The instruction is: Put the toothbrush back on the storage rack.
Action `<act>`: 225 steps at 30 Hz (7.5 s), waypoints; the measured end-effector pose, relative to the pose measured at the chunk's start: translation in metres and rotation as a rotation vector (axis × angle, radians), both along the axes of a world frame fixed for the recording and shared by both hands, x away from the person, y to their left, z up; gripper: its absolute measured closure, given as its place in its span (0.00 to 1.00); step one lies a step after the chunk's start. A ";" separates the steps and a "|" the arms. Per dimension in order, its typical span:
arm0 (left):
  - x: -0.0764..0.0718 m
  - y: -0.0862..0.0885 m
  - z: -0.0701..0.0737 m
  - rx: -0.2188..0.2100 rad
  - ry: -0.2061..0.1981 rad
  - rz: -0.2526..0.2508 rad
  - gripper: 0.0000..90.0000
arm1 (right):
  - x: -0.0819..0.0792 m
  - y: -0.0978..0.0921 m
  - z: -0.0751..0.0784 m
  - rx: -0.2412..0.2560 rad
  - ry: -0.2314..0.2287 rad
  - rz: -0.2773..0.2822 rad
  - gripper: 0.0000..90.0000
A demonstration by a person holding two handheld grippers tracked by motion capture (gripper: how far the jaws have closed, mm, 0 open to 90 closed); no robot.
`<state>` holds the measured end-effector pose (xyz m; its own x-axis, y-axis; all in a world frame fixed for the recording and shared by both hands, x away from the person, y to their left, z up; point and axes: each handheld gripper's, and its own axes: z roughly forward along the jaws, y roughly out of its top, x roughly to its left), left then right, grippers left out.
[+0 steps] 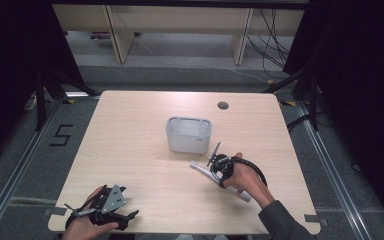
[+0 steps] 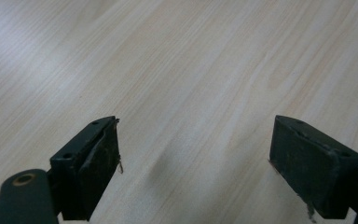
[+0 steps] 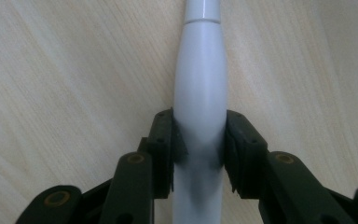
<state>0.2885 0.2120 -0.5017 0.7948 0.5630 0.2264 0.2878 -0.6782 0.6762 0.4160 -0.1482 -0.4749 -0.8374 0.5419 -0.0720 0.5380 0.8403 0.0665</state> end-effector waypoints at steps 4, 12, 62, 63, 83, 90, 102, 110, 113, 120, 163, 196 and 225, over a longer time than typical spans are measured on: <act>0.000 0.000 0.000 -0.001 0.000 0.001 0.17 | 0.001 0.002 -0.001 -0.011 -0.001 0.026 0.74; 0.000 0.000 0.000 -0.009 0.002 0.005 0.17 | 0.002 0.003 0.000 -0.020 0.000 0.035 0.74; 0.000 -0.001 -0.001 -0.020 0.004 0.009 0.17 | -0.028 -0.064 0.060 0.574 -0.362 -0.080 0.74; 0.001 0.000 0.000 -0.001 0.002 0.004 0.17 | -0.027 -0.064 0.059 0.580 -0.358 -0.088 0.74; 0.001 0.001 0.000 0.004 -0.001 0.005 0.17 | -0.006 -0.066 0.078 0.777 -0.481 -0.126 0.74; 0.001 0.001 0.000 -0.002 -0.001 0.007 0.17 | 0.002 -0.061 0.085 0.839 -0.482 -0.172 0.74; 0.000 0.001 0.000 -0.004 0.003 0.004 0.17 | 0.018 -0.051 0.097 0.876 -0.510 -0.184 0.74; 0.001 0.001 0.000 -0.002 -0.001 0.005 0.17 | 0.028 -0.045 0.105 0.884 -0.532 -0.191 0.74; 0.001 0.001 0.000 -0.002 0.003 0.008 0.17 | 0.032 -0.042 0.108 0.891 -0.535 -0.186 0.74; 0.001 0.001 0.000 -0.002 0.000 0.004 0.17 | 0.040 -0.034 0.116 0.913 -0.553 -0.206 0.74; 0.001 0.001 0.000 -0.006 0.002 0.004 0.17 | 0.082 -0.005 0.126 0.902 -0.606 -0.247 0.74; 0.000 0.001 0.001 -0.003 0.002 0.000 0.17 | 0.089 -0.002 0.097 0.824 -0.596 -0.265 0.74; 0.001 0.001 0.000 -0.004 0.003 0.000 0.17 | 0.088 0.002 0.071 0.771 -0.558 -0.271 0.74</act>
<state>0.2890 0.2133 -0.5014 0.7953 0.5643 0.2215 0.2902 -0.6752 0.6781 0.5042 -0.1464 -0.4038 -0.6316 0.7745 0.0349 0.4309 0.3132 0.8463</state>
